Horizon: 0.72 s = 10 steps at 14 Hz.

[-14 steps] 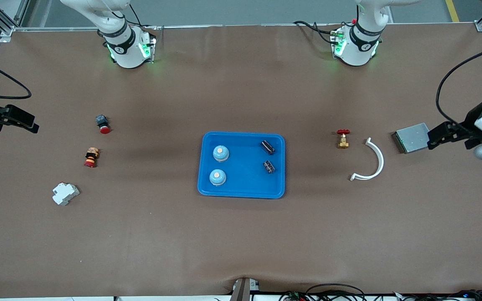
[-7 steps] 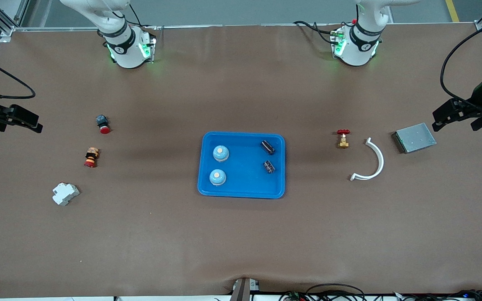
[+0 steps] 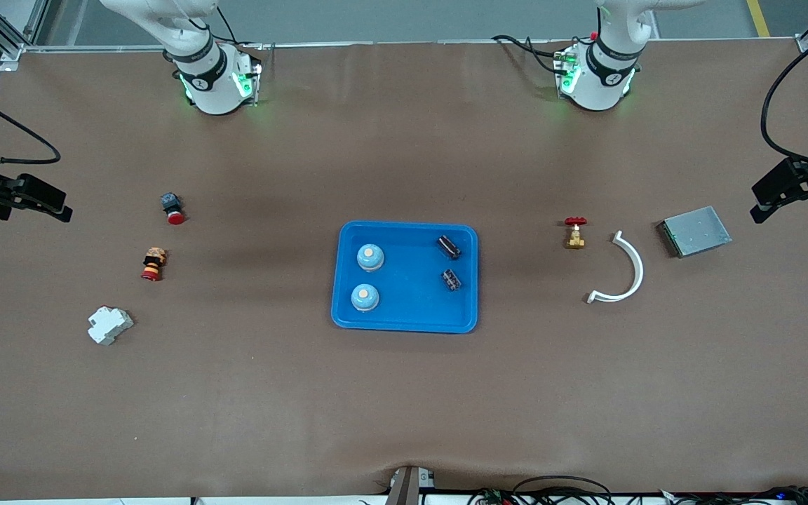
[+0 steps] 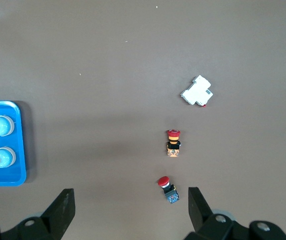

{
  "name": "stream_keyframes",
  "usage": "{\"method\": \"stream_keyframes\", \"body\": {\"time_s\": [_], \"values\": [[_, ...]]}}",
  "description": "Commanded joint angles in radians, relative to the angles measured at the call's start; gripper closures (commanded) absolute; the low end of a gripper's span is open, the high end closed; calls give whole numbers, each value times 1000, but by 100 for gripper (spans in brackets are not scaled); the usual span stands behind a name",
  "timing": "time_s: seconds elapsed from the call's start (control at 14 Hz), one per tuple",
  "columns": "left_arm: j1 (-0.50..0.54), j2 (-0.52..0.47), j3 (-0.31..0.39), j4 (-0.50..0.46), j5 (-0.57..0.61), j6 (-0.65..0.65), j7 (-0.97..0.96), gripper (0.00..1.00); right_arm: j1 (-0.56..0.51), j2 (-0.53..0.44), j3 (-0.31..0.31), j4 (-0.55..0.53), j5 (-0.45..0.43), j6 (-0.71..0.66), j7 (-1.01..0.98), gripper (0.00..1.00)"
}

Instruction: Place electrolytic capacitor and blue bell in tray

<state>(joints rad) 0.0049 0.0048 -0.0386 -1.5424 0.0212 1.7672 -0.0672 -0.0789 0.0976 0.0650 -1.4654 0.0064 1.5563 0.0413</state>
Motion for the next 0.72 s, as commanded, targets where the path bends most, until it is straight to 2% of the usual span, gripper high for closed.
{"method": "stream_keyframes", "body": {"time_s": [0.0,0.29,0.64], "values": [[-5,14,3,25,-9,-5,12,0,11,-38,-11,-42,-10,13,-9,0],[-2,15,2,16,-9,-6,72,0,11,-38,-11,-44,-8,14,-9,0],[-13,20,-1,19,-6,-6,55,0,34,-38,-20,-47,-10,19,-9,0]]}}
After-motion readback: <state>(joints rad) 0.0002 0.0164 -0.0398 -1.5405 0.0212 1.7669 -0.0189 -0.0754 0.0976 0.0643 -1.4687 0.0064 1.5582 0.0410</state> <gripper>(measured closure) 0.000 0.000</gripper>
